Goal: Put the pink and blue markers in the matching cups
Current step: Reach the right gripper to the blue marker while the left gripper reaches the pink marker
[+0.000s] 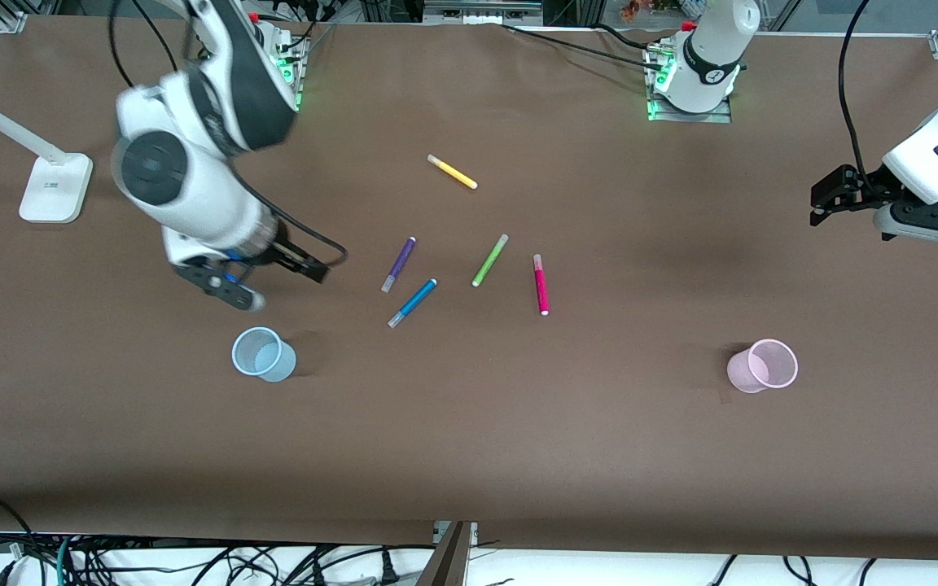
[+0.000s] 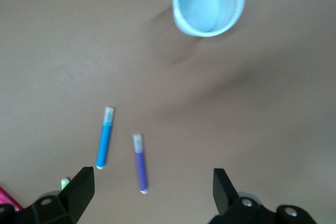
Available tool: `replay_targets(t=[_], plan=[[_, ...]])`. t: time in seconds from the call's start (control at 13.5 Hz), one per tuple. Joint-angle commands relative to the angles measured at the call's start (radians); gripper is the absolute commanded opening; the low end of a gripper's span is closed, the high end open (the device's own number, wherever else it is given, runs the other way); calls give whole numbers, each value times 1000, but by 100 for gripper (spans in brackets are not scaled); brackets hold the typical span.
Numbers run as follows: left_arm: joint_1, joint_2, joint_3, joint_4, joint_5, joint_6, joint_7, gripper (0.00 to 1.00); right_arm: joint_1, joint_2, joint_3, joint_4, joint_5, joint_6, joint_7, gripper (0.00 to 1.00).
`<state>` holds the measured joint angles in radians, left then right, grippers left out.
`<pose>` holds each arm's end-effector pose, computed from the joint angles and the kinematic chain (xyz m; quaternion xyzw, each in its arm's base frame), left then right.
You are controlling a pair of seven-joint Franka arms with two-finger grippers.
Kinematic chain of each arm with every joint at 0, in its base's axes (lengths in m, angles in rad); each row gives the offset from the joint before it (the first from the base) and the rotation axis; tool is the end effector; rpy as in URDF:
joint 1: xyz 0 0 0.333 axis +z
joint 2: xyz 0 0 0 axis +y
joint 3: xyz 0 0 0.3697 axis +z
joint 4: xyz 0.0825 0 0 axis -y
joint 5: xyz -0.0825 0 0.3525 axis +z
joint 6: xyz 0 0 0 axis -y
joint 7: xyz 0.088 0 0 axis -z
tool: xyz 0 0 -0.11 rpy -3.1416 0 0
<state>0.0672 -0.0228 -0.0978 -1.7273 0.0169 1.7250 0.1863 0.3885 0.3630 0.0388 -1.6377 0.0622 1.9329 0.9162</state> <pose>0.5245 -0.0151 0.6310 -0.9939 0.1094 -0.0094 0.0102 0.5853 0.2677 0.4620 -0.9659 0.2543 0.0486 0.0068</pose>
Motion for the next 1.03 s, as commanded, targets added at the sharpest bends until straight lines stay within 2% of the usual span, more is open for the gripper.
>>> replay_targets(t=[0.0, 0.15, 0.44, 0.74, 0.96], plan=[[-3, 3, -29, 25, 17, -28, 2, 100, 41, 92, -8, 22, 4, 92, 58, 100], [-15, 33, -40, 25, 29, -30, 7, 100, 79, 155, -10, 22, 2, 153, 104, 100], [-36, 156, -111, 26, 14, -25, -26, 100, 133, 258, -10, 24, -2, 248, 147, 99], [-84, 294, -221, 19, 15, 62, -342, 100, 165, 333, -10, 25, -4, 339, 177, 97], [-188, 406, -241, 6, 18, 139, -490, 100, 173, 372, -10, 25, 2, 400, 179, 95]])
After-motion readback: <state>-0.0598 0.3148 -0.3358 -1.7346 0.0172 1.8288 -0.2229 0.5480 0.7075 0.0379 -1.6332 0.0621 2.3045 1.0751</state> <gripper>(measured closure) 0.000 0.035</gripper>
